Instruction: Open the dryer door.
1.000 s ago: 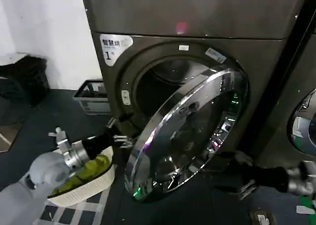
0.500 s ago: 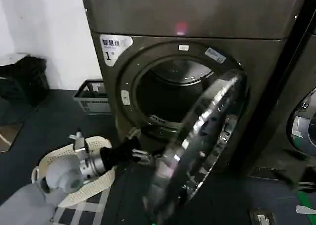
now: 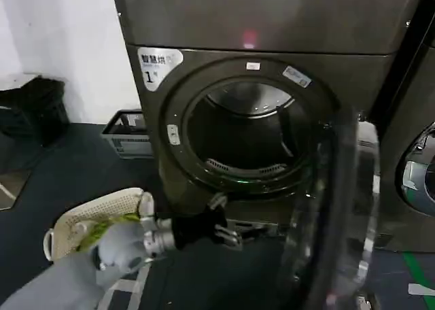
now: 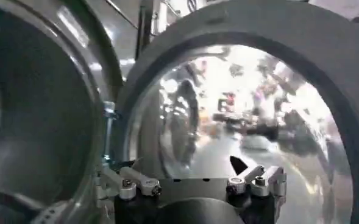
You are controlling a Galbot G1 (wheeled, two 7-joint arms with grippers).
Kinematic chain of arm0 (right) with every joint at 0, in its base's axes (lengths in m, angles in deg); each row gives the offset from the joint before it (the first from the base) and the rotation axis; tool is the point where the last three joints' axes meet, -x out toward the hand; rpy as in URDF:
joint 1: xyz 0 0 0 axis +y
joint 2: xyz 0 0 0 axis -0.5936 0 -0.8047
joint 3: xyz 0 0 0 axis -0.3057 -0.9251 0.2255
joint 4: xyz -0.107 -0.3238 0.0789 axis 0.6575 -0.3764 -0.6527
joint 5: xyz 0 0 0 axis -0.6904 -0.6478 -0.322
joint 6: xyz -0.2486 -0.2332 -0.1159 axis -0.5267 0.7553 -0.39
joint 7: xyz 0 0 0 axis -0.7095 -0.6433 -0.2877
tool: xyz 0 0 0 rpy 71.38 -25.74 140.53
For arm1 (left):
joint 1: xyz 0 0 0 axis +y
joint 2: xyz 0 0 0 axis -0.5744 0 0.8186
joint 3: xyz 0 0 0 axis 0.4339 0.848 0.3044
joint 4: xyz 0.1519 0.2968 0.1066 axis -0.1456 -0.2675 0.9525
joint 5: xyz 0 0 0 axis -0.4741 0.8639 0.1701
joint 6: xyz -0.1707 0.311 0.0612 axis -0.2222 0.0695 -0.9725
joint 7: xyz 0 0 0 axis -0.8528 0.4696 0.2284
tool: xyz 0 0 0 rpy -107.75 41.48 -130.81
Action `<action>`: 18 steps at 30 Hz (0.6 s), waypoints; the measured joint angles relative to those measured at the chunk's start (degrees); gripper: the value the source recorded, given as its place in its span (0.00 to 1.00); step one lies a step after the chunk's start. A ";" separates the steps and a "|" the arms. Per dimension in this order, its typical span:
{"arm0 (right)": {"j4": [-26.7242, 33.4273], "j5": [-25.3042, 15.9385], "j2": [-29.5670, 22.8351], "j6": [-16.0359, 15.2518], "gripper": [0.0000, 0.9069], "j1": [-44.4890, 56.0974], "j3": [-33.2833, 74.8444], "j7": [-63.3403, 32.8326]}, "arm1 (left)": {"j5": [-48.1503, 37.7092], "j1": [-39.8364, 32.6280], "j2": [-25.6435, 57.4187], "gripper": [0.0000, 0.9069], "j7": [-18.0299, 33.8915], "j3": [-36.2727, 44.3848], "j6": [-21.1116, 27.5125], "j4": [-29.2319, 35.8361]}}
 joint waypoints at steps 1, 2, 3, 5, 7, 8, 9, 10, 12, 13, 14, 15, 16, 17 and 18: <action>-0.33 -0.07 -0.01 -0.74 1.00 0.35 0.98 -2.33 | 0.00 -0.93 -0.56 1.00 0.01 1.22 -0.15 -0.45; -0.77 -0.28 -0.02 -1.72 1.00 0.74 1.97 -4.90 | 0.01 -1.86 -1.25 1.00 0.06 2.33 -0.23 -0.95; -1.07 -0.63 -0.02 -2.41 1.00 1.15 2.98 -7.43 | 0.06 -2.85 -2.00 1.00 0.14 3.62 -0.26 -1.61; -1.33 -1.50 0.10 -3.42 1.00 1.79 4.81 -11.78 | 0.50 -4.69 -3.48 1.00 0.18 5.85 -0.62 -2.82; -1.36 -1.35 0.34 -4.94 1.00 2.40 6.61 -16.68 | 0.56 -6.51 -5.12 1.00 0.19 8.02 -0.78 -4.19; -1.55 -0.62 0.35 -5.72 1.00 2.65 7.57 -19.14 | 0.57 -7.34 -5.96 1.00 0.19 9.02 -0.85 -4.81; -1.90 0.79 0.35 -6.87 1.00 3.04 8.76 -21.76 | 0.57 -8.09 -6.88 1.00 0.24 10.01 -0.92 -5.51; -2.27 1.60 0.34 -7.68 1.00 3.39 9.80 -23.84 | 0.63 -8.83 -7.75 1.00 0.41 10.81 -0.99 -6.12; -2.58 1.95 0.38 -8.70 1.00 4.07 11.79 -27.43 | 1.26 -10.56 -9.81 1.00 1.14 12.49 -1.40 -7.60; -2.68 2.08 0.49 -9.42 1.00 4.41 12.77 -29.16 | 1.58 -11.26 -10.77 1.00 1.61 13.21 -1.54 -8.30; -2.86 2.22 0.57 -9.90 1.00 4.71 13.86 -30.88 | 1.88 -12.10 -11.77 1.00 2.08 14.01 -1.63 -9.07; -3.10 2.35 0.63 -10.34 1.00 4.95 14.73 -32.13 | 2.11 -12.79 -12.66 1.00 2.45 14.68 -1.82 -9.75; -3.28 2.33 0.66 -10.69 1.00 5.28 15.56 -33.67 | 2.33 -13.44 -13.54 1.00 2.64 15.32 -1.91 -10.40; -3.37 1.89 0.65 -10.73 1.00 5.62 16.31 -35.23 | 2.60 -14.08 -14.46 1.00 2.79 15.92 -2.01 -11.04; -3.40 1.06 0.61 -10.69 1.00 5.96 17.05 -36.86 | 2.93 -14.80 -15.52 1.00 2.99 16.67 -2.22 -11.73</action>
